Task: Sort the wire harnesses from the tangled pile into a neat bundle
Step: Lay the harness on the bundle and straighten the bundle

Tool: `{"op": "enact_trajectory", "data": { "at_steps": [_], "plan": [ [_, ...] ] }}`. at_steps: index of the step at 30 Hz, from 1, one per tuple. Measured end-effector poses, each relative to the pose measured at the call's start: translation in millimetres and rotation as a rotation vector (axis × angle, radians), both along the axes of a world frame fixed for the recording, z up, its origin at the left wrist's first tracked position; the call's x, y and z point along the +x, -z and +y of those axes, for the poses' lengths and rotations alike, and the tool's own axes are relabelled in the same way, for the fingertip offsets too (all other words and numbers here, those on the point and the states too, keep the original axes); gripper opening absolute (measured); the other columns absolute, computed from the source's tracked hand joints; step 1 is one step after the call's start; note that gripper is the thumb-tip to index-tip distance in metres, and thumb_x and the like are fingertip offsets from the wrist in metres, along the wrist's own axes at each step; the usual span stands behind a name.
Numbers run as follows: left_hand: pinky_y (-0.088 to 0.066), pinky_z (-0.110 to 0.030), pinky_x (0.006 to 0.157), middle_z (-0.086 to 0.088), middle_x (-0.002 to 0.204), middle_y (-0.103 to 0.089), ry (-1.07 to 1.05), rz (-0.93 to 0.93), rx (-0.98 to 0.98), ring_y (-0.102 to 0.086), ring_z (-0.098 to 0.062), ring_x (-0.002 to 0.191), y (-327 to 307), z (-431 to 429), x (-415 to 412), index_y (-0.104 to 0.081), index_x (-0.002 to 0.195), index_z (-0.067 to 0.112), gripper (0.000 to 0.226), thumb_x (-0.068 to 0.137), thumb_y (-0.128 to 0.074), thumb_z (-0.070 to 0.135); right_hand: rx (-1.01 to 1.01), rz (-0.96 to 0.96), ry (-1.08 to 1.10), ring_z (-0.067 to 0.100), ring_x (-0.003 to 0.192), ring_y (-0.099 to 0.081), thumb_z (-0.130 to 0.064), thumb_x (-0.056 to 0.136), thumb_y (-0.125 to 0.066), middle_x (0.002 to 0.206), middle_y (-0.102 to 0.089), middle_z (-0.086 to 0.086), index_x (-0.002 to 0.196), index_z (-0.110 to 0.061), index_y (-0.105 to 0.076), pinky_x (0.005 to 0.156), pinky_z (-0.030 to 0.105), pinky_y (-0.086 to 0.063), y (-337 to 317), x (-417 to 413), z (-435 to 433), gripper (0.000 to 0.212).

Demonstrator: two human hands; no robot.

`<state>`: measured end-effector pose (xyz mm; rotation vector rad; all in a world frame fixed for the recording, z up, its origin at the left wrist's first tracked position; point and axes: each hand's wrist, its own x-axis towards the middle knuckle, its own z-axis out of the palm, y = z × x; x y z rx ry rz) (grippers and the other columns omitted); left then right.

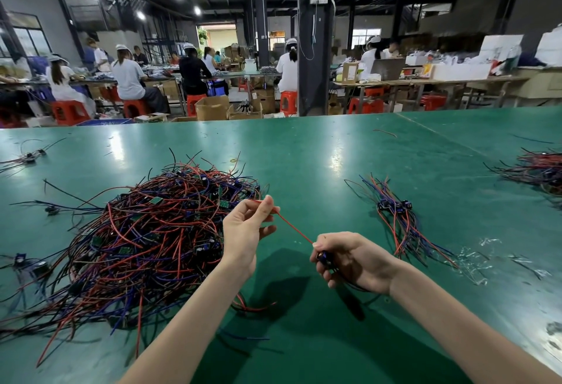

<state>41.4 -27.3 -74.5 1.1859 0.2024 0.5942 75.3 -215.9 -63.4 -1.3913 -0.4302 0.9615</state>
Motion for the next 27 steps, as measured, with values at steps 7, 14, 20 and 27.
{"op": "enact_trajectory", "data": {
  "at_steps": [7,14,20,27],
  "plan": [
    [-0.051,-0.019,0.053,-0.002,0.072,-0.071,-0.039,0.021,0.033,-0.062,-0.005,0.061,5,4,2,-0.061,0.079,0.009,0.008,0.082,-0.069,0.011,-0.028,0.006,-0.034,0.014,0.049,-0.054,-0.023,0.071,-0.059,0.060,-0.057,0.004,0.061,-0.012,-0.066,0.046,0.023,-0.047,1,0,1,0.016],
    [-0.051,-0.017,0.051,-0.003,0.073,-0.071,-0.047,0.087,0.119,-0.065,-0.002,0.062,10,3,3,-0.069,0.086,0.007,0.004,0.084,-0.066,0.004,-0.091,0.010,-0.061,0.013,0.050,-0.055,-0.024,0.073,-0.059,0.061,-0.058,0.004,0.063,-0.012,-0.066,0.047,0.023,-0.047,3,0,0,0.017],
    [-0.052,-0.017,0.052,-0.002,0.076,-0.072,-0.050,0.100,0.108,-0.064,-0.001,0.060,11,3,3,-0.068,0.097,0.007,0.012,0.088,-0.061,0.001,-0.103,0.019,-0.071,0.013,0.050,-0.055,-0.021,0.075,-0.061,0.062,-0.058,0.004,0.066,-0.011,-0.066,0.047,0.023,-0.047,4,1,-2,0.014],
    [-0.052,-0.019,0.053,-0.003,0.078,-0.074,-0.061,0.112,0.048,-0.064,-0.003,0.062,11,5,5,-0.066,0.089,0.007,0.013,0.093,-0.055,0.003,-0.111,0.048,-0.069,0.013,0.049,-0.054,-0.023,0.073,-0.057,0.061,-0.057,0.004,0.070,-0.008,-0.062,0.047,0.022,-0.047,4,1,-1,0.016]
  ]
}}
